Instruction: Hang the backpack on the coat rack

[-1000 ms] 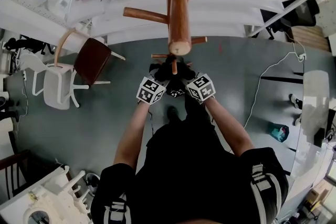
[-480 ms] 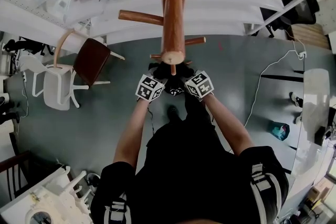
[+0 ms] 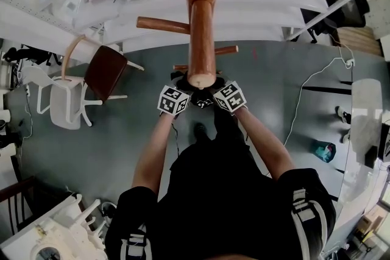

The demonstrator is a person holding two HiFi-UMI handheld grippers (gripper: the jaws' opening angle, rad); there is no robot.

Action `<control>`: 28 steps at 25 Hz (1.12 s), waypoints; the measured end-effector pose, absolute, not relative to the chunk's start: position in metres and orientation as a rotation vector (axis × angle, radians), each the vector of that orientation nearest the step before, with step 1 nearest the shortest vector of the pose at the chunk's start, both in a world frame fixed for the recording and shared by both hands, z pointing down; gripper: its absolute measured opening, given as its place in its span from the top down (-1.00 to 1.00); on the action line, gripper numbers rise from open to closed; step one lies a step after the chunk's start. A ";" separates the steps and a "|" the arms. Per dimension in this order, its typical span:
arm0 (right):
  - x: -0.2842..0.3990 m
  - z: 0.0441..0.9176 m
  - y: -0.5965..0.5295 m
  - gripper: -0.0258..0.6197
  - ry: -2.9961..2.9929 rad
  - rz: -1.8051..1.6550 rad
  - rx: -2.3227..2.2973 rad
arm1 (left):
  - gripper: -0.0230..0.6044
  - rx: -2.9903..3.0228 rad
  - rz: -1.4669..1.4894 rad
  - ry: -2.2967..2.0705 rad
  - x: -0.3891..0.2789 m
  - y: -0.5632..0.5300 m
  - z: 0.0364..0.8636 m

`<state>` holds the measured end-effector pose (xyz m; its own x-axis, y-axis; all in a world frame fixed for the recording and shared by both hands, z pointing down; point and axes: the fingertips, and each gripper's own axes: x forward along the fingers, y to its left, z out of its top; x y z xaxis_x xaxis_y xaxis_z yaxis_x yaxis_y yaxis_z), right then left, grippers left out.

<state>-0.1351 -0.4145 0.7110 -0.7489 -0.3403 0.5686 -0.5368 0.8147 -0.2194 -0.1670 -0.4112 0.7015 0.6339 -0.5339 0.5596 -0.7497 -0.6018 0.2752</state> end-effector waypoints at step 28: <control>-0.099 0.688 -0.356 0.13 -2.521 0.455 0.764 | 0.20 2.422 0.539 -1.142 -0.200 -0.342 0.665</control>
